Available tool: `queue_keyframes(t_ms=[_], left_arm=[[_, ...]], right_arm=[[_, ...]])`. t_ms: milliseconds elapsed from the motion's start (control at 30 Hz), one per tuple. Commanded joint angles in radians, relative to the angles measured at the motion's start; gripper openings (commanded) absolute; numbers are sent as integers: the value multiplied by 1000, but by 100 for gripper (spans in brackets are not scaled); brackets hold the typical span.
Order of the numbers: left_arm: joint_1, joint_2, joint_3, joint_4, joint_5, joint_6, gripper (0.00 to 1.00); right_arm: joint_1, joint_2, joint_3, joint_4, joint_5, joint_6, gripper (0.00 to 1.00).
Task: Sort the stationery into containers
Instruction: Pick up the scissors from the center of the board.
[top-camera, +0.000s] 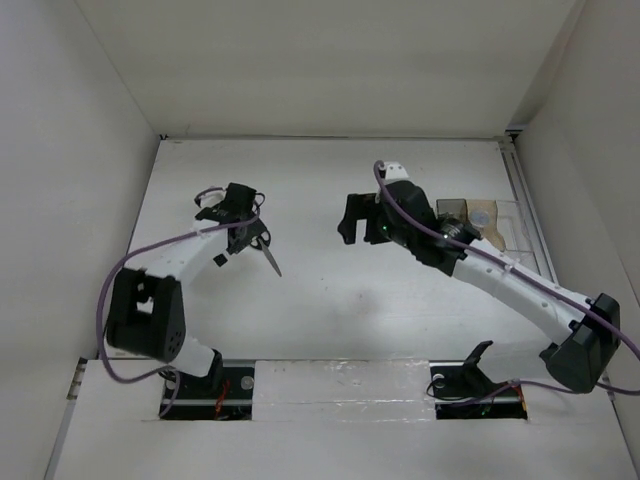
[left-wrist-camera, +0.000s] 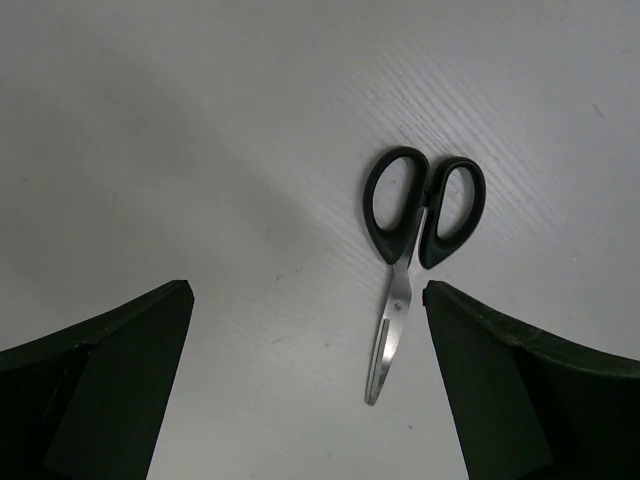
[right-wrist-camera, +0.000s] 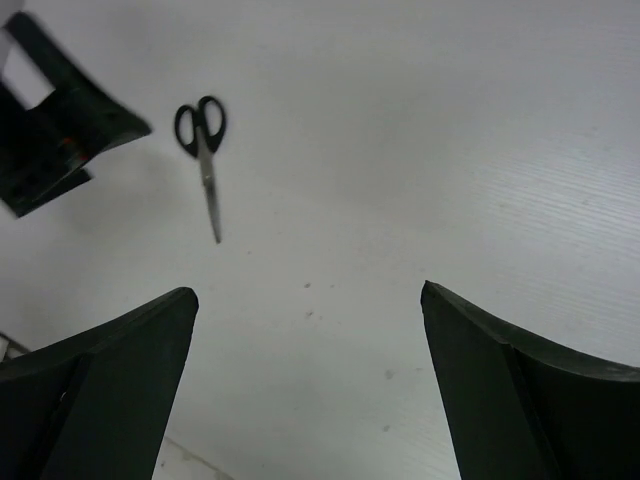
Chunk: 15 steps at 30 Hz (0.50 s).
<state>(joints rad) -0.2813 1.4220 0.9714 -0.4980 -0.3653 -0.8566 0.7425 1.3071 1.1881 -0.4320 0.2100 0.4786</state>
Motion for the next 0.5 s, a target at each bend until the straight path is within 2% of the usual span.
queue_keyframes(t_ms=[0,200,333,467], left_arm=[[1,104,85,21,3,-61,100],[1,147,73,42,-21,-88,100],[1,210,127,33,-21,-78,99],[1,271,161,10,-31,-68,91]], right_arm=[[55,-37,-44,87,2,14,100],[95,-68,-123,143,-52,14,100],[104,-68,-154,165,-73,14,100],[127,-68,-174,174,-73,14,99]])
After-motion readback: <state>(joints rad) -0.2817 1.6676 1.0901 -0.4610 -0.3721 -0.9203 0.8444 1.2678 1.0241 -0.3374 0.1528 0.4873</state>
